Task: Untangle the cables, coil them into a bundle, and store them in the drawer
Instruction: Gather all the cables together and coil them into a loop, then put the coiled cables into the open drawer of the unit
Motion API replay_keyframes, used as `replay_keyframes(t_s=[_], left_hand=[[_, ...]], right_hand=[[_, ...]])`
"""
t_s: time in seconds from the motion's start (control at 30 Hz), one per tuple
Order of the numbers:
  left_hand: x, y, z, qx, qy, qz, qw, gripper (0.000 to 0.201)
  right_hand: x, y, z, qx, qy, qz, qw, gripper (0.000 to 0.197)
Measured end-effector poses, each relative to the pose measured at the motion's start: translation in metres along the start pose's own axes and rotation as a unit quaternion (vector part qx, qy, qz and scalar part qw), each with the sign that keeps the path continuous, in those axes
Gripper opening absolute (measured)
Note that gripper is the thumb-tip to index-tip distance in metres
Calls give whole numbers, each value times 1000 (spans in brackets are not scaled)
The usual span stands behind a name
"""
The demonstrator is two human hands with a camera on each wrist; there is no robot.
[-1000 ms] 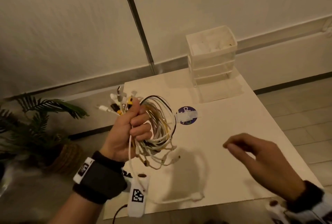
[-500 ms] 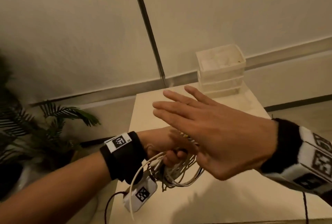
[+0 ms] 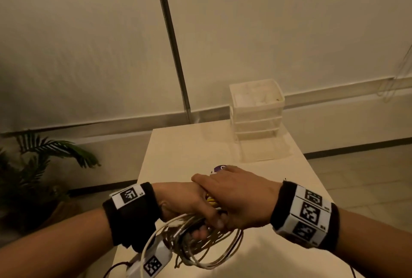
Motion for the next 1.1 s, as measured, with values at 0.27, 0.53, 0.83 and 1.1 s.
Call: replay_keyframes(t_s=[0.27,0.53,0.83,1.1], left_hand=[[2,-8,-12,-73,78,-37,994,20],[55,-65,-31,-128,253,-255,925,44],[62,-19,47,-194,-324,-383,843,13],[42,34,100,-189,-417,-358,814,34]], right_hand=[[-10,-4,-8,-20,15,30,999,96],[29,-14,-51,-119,211,-98,965,35],[-24,-16,-95,-250,463,-90,845,10],[-91,-49,-103,-372,531,-80,757,10]])
Point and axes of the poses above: each hand's wrist, its own y-axis towards the middle knuckle, its own x-axis out of the back of the hand, z = x × y, the point moved 9 cm from there along y, towards the middle knuckle, and after that the axes turned 5 degrees about y, right-handed, at the moved point
